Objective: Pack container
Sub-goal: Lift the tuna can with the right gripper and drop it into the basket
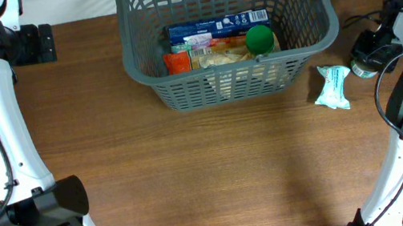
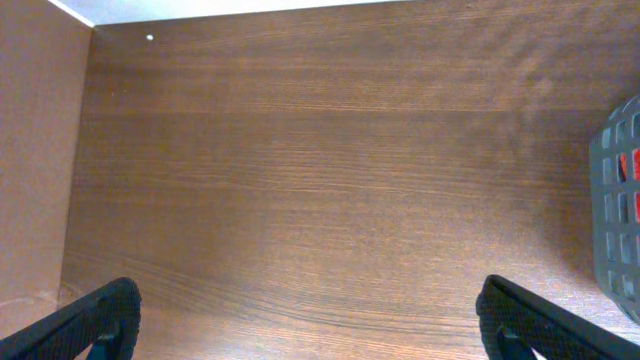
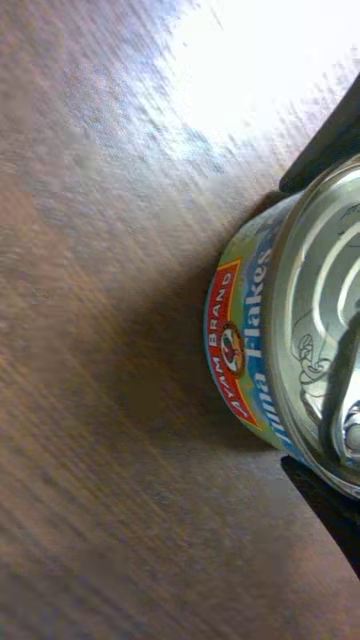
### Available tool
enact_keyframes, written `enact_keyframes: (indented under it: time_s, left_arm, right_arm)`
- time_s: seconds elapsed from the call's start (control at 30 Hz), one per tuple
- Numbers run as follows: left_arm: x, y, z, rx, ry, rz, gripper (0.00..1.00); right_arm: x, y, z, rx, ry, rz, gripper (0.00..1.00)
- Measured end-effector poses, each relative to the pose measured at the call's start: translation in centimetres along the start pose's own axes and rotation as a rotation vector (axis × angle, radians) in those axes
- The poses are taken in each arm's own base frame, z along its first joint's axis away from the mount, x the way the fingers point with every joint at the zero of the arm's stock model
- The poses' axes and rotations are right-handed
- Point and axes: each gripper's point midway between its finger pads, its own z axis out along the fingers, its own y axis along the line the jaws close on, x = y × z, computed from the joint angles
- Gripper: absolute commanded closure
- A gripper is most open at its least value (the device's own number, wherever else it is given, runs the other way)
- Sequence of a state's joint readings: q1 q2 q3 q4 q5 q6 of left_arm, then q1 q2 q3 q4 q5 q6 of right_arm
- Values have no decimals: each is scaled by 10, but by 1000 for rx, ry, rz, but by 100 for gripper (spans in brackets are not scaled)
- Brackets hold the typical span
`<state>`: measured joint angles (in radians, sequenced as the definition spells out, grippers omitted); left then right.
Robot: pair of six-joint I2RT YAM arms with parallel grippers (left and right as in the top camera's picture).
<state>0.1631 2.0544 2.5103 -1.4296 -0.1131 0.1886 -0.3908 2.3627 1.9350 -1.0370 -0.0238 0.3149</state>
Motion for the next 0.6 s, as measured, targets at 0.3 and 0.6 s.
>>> enact_keyframes:
  time_s: [0.3, 0.6]
  left_arm:
    - [0, 0, 0, 0, 0, 0, 1]
    - [0, 0, 0, 0, 0, 0, 1]
  right_arm:
    - [-38, 19, -107, -62, -163, -10, 40]
    - [-2, 89, -363, -283, -656, -190, 40]
